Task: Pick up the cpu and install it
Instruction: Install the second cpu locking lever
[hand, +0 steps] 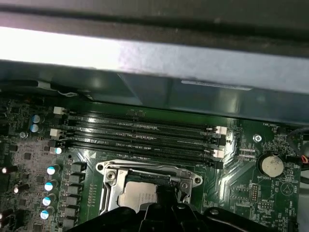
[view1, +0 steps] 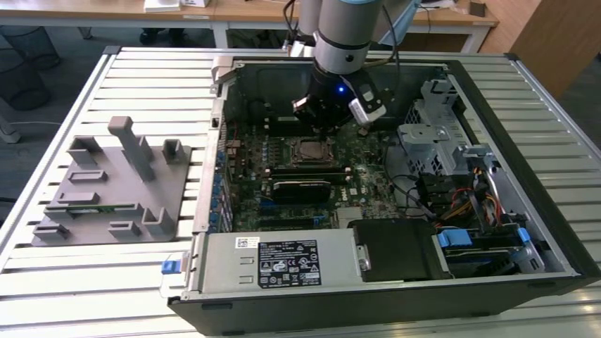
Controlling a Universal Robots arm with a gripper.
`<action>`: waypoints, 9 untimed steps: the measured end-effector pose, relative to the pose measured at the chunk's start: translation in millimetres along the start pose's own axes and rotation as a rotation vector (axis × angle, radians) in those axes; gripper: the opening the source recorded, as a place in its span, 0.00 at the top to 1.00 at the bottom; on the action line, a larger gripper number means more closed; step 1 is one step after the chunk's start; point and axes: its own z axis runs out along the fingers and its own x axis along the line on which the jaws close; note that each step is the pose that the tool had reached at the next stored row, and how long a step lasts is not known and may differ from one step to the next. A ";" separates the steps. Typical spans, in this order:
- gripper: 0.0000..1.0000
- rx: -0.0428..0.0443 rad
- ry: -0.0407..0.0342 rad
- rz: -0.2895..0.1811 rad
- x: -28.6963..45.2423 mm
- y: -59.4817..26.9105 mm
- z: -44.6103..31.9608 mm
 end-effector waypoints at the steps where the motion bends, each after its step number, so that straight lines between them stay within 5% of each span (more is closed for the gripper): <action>1: 0.89 0.0001 0.0001 0.000 0.1 0.0 -0.7; 9: 0.89 0.0000 0.0001 0.000 0.8 -5.6 -1.2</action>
